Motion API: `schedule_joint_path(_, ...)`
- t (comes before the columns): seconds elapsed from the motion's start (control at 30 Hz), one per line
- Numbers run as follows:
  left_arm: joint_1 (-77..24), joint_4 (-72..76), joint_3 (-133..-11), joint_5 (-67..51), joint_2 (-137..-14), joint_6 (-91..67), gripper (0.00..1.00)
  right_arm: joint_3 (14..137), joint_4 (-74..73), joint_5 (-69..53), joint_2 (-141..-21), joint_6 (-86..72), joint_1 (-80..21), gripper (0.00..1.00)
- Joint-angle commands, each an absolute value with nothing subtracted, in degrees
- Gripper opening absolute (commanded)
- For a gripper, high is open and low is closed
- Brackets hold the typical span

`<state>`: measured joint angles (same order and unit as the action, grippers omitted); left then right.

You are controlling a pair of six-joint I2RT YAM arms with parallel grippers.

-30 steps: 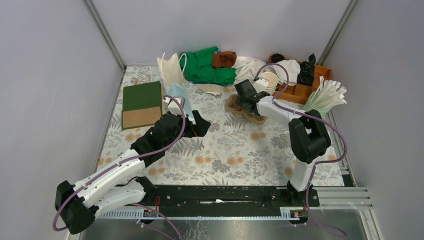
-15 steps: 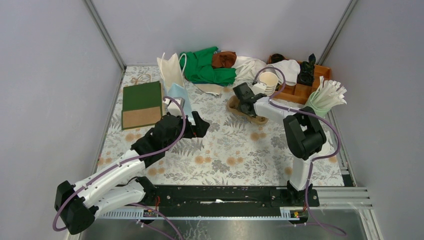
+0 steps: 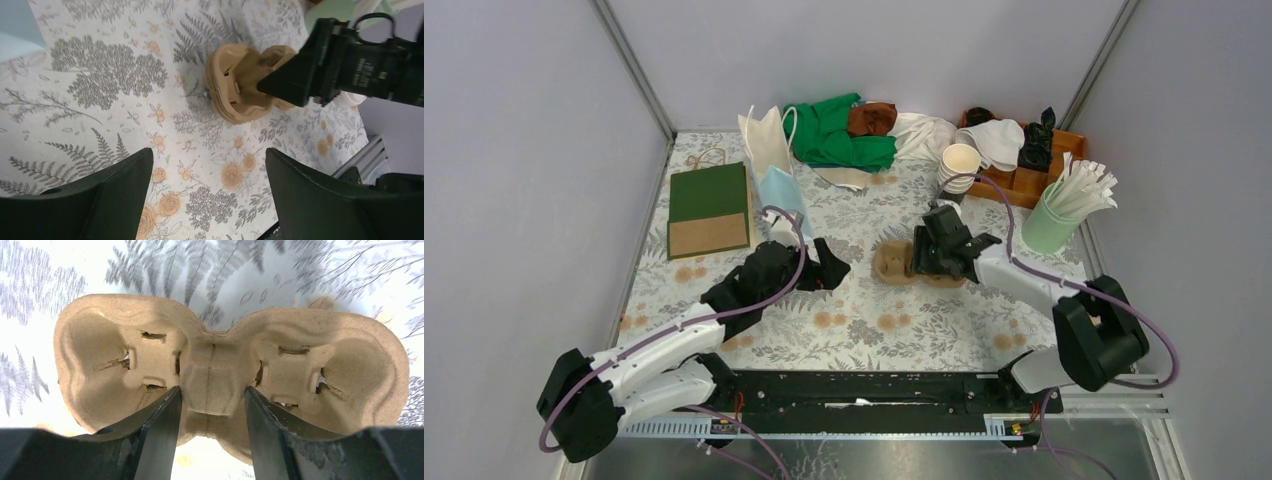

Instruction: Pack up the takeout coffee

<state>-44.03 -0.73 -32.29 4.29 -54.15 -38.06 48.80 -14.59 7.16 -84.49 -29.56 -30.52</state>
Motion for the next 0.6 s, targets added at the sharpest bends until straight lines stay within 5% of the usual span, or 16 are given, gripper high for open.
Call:
schedule_joint_path(0.0,-44.18,9.03,-28.57,-0.48,-56.32,-43.3,0.82,42.87,-10.79,0.54,-78.07,-25.08,-33.75,0.56)
schedule_joint_path(0.1,-44.16,13.1,-26.05,-3.14,-58.24,-46.17,0.71,41.31,-11.48,1.88,-75.53,-24.18,-36.06,0.57)
schedule_joint_path(0.27,-44.19,20.14,-21.85,-4.52,-59.77,-49.28,0.67,40.03,-13.27,2.99,-71.05,-23.08,-38.55,0.59)
schedule_joint_path(0.4,-44.2,24.54,-19.64,-5.07,-61.09,-50.1,0.64,40.94,-15.71,4.48,-69.3,-22.41,-38.83,0.77)
schedule_joint_path(0.57,-44.18,27.29,-18.54,-5.1,-63.38,-50.71,0.53,45.65,-19.59,8.18,-68.89,-19.55,-41.85,0.69)
